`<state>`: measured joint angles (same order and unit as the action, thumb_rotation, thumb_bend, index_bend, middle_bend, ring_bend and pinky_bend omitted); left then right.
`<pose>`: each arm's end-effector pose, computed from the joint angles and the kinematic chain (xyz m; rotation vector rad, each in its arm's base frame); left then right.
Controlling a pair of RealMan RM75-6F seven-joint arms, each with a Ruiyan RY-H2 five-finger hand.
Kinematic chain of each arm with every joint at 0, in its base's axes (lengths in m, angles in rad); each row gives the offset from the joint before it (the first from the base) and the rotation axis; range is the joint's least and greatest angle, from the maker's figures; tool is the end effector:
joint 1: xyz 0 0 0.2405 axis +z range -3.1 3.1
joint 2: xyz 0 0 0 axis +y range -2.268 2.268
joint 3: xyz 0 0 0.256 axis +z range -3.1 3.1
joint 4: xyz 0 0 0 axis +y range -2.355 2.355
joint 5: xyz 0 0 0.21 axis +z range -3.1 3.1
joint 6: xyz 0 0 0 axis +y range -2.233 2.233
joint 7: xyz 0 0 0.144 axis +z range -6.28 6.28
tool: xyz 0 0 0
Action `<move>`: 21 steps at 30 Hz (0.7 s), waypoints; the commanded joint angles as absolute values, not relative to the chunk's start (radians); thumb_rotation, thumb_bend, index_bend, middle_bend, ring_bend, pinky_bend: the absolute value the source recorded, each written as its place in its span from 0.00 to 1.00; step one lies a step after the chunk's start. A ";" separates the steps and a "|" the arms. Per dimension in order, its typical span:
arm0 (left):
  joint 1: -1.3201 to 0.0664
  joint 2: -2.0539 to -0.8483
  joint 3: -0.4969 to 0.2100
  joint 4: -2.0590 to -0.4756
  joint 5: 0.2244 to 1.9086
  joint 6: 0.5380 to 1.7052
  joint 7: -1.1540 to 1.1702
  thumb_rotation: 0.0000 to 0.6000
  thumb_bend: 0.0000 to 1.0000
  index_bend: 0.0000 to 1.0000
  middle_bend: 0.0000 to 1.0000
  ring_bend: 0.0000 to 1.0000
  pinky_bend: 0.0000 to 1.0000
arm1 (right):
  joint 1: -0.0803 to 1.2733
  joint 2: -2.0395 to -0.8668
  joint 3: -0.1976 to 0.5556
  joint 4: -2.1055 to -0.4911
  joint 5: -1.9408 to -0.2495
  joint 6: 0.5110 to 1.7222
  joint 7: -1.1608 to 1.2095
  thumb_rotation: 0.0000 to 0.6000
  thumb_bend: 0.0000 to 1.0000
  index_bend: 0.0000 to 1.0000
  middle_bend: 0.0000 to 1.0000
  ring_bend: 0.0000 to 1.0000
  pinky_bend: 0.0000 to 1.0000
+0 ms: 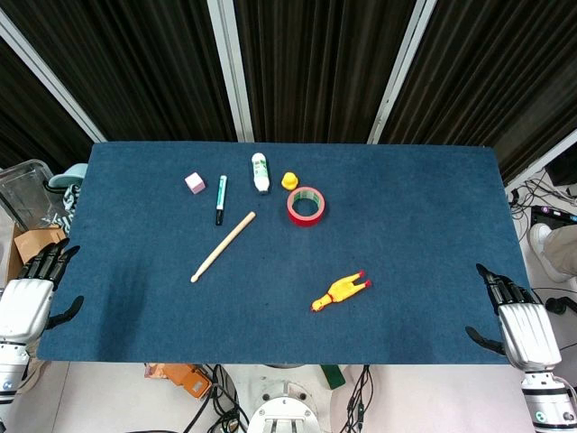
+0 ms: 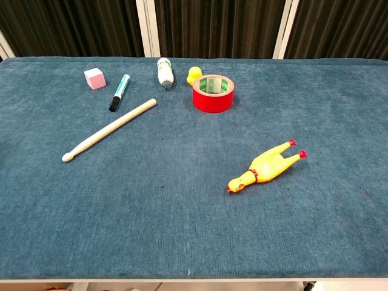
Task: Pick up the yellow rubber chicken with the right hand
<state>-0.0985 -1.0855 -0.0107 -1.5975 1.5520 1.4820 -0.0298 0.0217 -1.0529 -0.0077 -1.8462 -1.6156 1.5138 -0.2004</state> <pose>-0.3108 0.1772 0.1627 -1.4622 -0.8905 -0.9011 -0.2660 -0.1478 0.1529 1.4764 -0.8851 0.8875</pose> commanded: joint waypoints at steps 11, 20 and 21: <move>-0.099 -1.087 -0.010 -1.596 1.553 1.481 -0.032 1.00 0.30 0.10 0.00 0.00 0.16 | 0.030 -1.052 -0.010 -1.841 -1.625 1.500 -0.181 1.00 0.23 0.08 0.25 0.25 0.35; -0.093 -1.085 -0.012 -1.603 1.549 1.492 -0.031 1.00 0.30 0.10 0.00 0.00 0.16 | 0.062 -1.073 -0.006 -1.817 -1.647 1.461 -0.181 1.00 0.23 0.06 0.25 0.24 0.35; -0.093 -1.086 -0.013 -1.603 1.548 1.492 -0.031 1.00 0.30 0.10 0.00 0.00 0.16 | 0.070 -1.079 -0.004 -1.811 -1.651 1.453 -0.179 1.00 0.23 0.06 0.25 0.24 0.34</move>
